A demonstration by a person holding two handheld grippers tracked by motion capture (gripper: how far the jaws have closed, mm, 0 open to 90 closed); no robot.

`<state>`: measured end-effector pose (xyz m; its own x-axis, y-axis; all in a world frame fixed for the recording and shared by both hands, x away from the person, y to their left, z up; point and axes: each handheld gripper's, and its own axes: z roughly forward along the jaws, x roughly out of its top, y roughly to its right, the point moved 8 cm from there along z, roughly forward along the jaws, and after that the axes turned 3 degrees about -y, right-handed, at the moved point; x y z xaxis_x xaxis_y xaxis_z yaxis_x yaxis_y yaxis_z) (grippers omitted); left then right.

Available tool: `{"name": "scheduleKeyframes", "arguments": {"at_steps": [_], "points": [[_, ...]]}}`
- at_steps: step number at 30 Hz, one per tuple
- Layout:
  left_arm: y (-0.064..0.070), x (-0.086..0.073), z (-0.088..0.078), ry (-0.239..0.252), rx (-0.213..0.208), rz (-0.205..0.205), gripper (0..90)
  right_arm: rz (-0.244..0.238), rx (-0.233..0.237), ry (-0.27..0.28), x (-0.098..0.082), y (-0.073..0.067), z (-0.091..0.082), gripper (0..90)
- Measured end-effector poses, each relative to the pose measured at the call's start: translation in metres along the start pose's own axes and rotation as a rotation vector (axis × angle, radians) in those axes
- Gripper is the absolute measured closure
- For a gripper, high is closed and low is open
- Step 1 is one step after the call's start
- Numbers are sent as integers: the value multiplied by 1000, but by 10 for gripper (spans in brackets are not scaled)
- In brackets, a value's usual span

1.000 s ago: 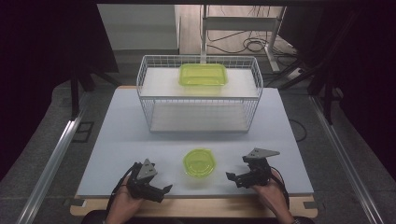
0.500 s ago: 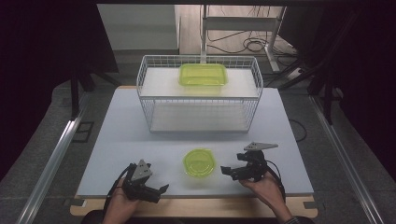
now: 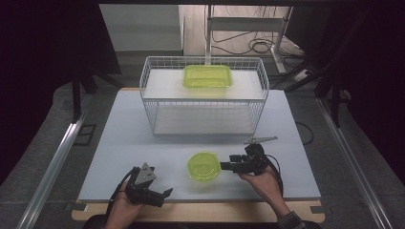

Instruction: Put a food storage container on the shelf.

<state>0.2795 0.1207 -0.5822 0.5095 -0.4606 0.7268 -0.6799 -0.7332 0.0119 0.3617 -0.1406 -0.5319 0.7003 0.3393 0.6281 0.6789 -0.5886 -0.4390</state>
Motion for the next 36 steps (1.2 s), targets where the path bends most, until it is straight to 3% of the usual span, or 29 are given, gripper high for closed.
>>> {"name": "scheduleKeyframes", "arguments": {"at_steps": [7, 12, 15, 22, 28, 36], "points": [[0, 1, -2, 14, 5, 4, 13, 30, 43, -42, 9, -1, 14, 468], [1, 1, -1, 11, 4, 13, 12, 88, 108, -86, 13, 3, 27, 582], [1, 1, -1, 9, 5, 16, 12, 111, 120, -106, 14, 5, 31, 649], [1, 2, -1, 13, 8, 21, 12, 184, 189, -122, 14, 5, 32, 793], [1, 1, -1, 12, 11, 24, 12, 192, 208, -129, 16, 0, 29, 809], [1, 1, -1, 12, 15, 27, 12, 205, 225, -71, 27, -2, 15, 810]]}}
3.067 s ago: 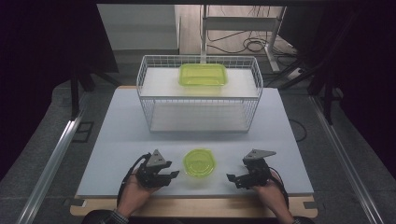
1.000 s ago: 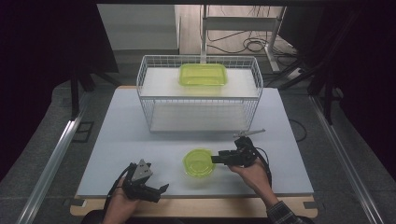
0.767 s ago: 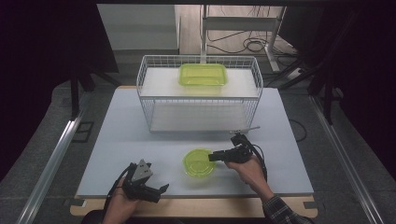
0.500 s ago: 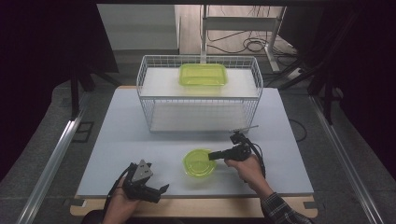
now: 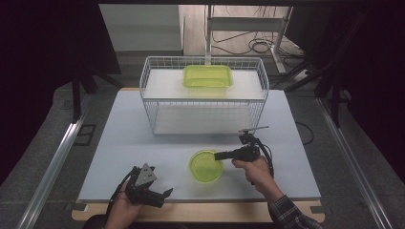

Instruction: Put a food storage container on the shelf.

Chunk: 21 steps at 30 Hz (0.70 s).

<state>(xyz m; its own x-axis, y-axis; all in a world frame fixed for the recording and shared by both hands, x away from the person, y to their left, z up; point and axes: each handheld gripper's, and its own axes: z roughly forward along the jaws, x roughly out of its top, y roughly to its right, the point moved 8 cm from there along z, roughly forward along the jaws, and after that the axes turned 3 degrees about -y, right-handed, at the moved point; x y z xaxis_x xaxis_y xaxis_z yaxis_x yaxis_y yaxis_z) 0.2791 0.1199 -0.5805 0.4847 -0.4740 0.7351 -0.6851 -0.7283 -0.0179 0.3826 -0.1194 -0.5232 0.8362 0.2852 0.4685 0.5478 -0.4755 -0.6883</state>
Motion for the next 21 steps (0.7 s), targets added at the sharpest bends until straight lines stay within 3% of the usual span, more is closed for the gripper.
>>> {"name": "scheduleKeyframes", "arguments": {"at_steps": [21], "points": [[0, 0, 0, -2, 1, 2, 11, -28, 1, 120, 36, -22, -38, 810]]}}
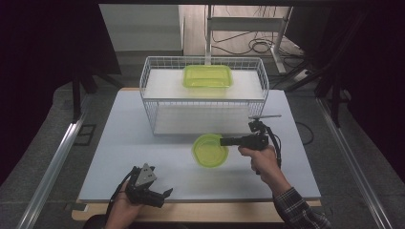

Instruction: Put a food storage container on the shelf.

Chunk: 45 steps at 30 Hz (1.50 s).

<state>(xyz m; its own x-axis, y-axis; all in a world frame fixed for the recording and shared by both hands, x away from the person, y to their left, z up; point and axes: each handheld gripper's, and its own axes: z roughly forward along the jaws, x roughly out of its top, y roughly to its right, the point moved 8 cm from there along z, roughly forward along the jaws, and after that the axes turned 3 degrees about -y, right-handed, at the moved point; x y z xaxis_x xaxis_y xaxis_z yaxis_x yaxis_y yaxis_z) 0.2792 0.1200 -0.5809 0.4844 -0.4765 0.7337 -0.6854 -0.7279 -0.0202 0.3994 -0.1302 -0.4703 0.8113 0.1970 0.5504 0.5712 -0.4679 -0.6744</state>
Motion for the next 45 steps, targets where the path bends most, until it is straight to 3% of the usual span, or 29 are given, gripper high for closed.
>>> {"name": "scheduleKeyframes", "arguments": {"at_steps": [16, 31, 45], "points": [[-2, 0, -1, 7, -5, -11, 10, -12, 4, 80, 41, -18, -26, 810], [-2, -2, 1, -16, -1, -12, 10, -18, -20, 162, 81, -32, -50, 810], [-2, -4, 3, -38, 1, -15, 10, -26, -23, 214, 114, -47, -60, 810]]}}
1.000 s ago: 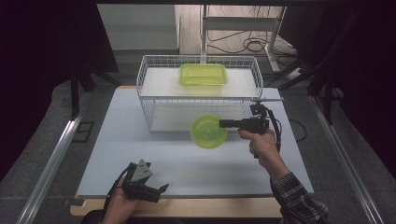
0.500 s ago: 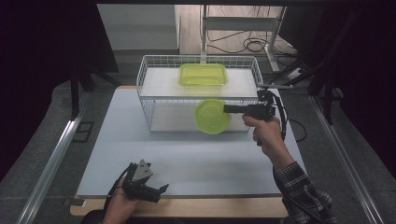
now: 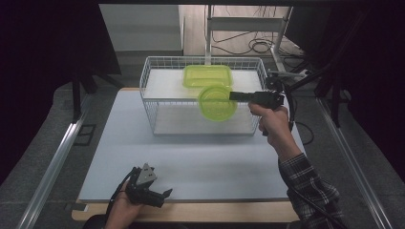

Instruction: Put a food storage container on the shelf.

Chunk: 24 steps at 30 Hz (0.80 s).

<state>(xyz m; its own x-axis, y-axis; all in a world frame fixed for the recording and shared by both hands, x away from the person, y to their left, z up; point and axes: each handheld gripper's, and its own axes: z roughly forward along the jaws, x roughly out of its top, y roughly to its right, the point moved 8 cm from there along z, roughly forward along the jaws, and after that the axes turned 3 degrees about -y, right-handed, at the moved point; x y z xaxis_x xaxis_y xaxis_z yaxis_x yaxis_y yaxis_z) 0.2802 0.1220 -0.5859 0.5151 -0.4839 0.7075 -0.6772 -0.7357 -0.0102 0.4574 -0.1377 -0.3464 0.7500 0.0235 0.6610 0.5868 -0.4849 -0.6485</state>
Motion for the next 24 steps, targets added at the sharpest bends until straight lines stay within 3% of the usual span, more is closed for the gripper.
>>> {"name": "scheduleKeyframes", "arguments": {"at_steps": [24], "points": [[0, -1, 0, -12, 4, 4, 11, 2, -26, 88, 54, -16, 5, 810]]}}
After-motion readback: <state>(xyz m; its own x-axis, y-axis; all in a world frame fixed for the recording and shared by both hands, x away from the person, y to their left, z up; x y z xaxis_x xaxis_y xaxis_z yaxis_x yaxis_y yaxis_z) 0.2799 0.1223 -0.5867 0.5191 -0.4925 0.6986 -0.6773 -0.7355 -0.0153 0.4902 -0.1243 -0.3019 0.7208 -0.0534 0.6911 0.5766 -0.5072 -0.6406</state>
